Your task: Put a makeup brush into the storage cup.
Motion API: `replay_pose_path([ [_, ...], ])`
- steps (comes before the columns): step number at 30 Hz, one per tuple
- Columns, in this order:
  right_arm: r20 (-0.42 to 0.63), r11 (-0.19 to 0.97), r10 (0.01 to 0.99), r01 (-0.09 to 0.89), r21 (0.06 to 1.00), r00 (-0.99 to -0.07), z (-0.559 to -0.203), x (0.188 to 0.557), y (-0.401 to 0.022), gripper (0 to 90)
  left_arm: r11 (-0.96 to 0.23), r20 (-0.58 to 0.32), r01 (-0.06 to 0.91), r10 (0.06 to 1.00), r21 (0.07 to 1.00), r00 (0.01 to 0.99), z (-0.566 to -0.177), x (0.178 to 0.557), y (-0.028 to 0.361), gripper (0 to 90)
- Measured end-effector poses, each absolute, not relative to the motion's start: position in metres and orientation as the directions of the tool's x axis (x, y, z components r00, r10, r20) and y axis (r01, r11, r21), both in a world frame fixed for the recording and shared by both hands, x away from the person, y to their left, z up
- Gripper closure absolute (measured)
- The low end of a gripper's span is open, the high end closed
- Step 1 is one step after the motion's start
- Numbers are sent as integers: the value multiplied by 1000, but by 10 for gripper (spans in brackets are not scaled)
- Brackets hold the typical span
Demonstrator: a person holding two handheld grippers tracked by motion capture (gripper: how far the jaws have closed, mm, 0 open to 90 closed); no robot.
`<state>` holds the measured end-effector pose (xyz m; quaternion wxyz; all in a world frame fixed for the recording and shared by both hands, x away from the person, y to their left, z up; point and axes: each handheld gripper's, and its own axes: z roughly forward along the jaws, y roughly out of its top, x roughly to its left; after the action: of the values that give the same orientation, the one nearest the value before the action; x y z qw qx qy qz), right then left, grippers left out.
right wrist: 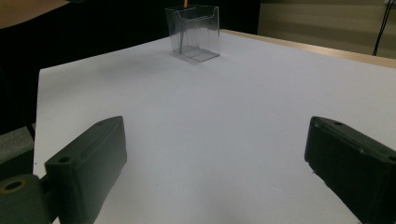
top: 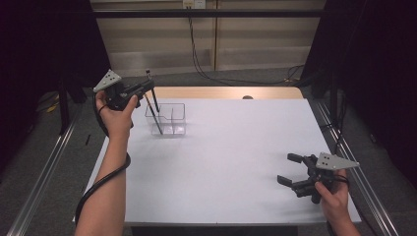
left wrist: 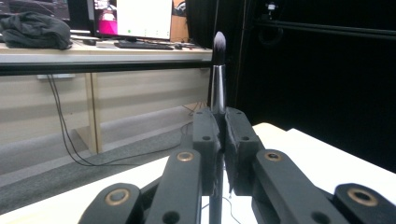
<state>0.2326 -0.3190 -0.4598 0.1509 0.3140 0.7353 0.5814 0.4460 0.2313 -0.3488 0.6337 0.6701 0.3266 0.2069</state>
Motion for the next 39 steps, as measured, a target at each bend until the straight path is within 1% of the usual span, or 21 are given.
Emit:
replay_pose_path([
  [12,141,130,634,285,950,-760,-460,233,-318,58,-4,-111,165,725,986,680,-354,448,233,841],
  [26,136,135,630,280,950,-764,-460,234,-318,59,-23,-84,159,771,987,631,-368,449,235,840],
  [39,136,136,626,280,950,-768,-459,235,-317,61,-20,-89,164,775,986,626,-378,447,236,840],
])
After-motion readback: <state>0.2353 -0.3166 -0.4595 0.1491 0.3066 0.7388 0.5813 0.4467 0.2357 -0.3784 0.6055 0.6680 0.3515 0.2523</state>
